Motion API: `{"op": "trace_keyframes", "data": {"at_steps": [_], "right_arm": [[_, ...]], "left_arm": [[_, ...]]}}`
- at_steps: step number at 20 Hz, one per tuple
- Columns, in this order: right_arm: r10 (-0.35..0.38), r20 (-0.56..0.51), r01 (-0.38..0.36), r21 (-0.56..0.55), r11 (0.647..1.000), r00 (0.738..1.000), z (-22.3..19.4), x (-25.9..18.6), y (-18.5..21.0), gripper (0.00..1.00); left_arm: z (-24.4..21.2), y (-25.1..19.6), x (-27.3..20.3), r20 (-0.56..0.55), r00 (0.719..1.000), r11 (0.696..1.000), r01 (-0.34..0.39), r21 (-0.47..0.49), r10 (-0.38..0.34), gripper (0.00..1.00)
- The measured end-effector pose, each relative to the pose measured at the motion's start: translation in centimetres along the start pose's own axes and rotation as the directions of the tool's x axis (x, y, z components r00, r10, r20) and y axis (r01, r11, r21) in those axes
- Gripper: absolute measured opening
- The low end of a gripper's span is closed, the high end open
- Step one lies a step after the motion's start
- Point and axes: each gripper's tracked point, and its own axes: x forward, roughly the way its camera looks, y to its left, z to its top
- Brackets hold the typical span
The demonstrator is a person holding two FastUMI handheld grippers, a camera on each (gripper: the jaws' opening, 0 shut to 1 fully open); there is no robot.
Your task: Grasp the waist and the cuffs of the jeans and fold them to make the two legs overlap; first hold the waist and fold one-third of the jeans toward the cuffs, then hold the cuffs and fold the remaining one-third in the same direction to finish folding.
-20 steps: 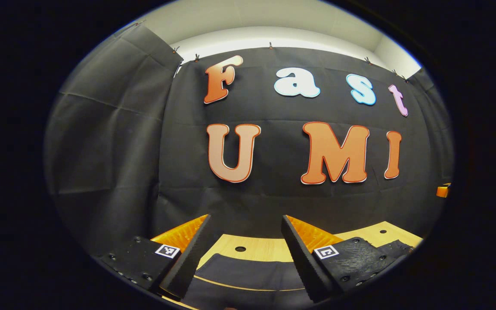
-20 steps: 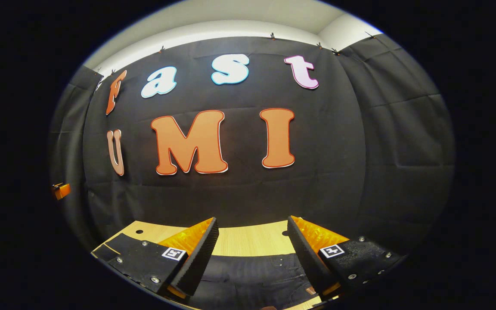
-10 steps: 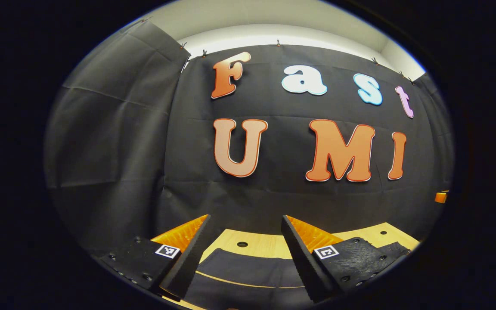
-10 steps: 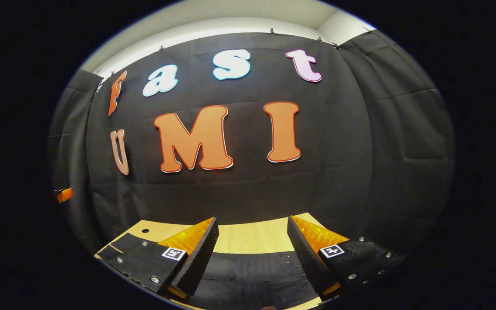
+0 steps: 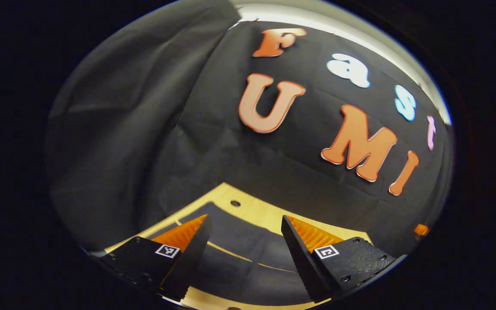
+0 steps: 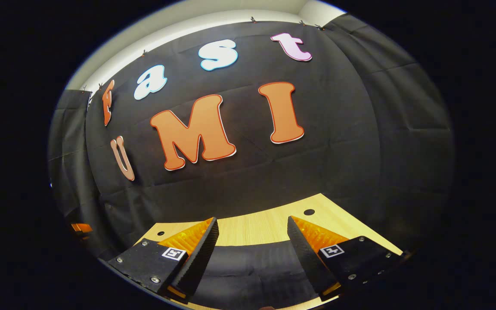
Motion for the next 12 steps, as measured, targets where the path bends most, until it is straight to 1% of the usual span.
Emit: {"op": "trace_keyframes", "data": {"at_steps": [1,2,4,6,7,8,10,11,12], "right_arm": [[0.004,-0.017,-0.004,0.008,1.000,1.000,-0.6,0.2,0.1,0.97],[0.012,-0.037,-0.011,0.022,1.000,0.999,-1.2,0.2,0.3,0.98],[0.032,-0.086,-0.027,0.061,0.998,0.996,-2.5,0.2,0.5,0.97],[0.035,-0.146,-0.020,0.102,0.995,0.989,-3.9,0.4,0.2,0.97],[0.029,-0.169,-0.009,0.117,0.993,0.985,-4.4,0.5,-0.1,0.97],[0.021,-0.182,0.002,0.128,0.992,0.983,-4.7,0.5,-0.5,0.98],[0.012,-0.194,0.017,0.147,0.989,0.981,-5.0,0.6,-0.9,0.97],[0.008,-0.199,0.023,0.154,0.988,0.980,-5.0,0.7,-1.1,0.97],[0.002,-0.206,0.031,0.157,0.987,0.978,-5.2,0.7,-1.5,0.97]], "left_arm": [[-1.6,1.6,0.5,-0.042,0.999,0.995,-0.010,-0.095,0.006,0.97],[-3.5,3.6,0.8,-0.091,0.995,0.983,-0.057,-0.174,0.042,0.97],[-7.6,8.1,0.5,-0.189,0.973,0.943,-0.180,-0.278,0.130,0.98],[-11.0,10.7,0.7,-0.262,0.950,0.901,-0.256,-0.349,0.169,0.98],[-12.9,11.8,1.0,-0.303,0.935,0.875,-0.297,-0.382,0.185,0.98],[-14.3,12.9,0.7,-0.344,0.918,0.842,-0.338,-0.421,0.197,0.98],[-15.9,14.2,0.6,-0.386,0.900,0.761,-0.394,-0.516,0.204,0.98],[-16.8,14.8,0.6,-0.408,0.890,0.723,-0.419,-0.550,0.205,0.98],[-17.6,15.4,0.6,-0.438,0.874,0.692,-0.451,-0.564,0.212,0.98]]}}
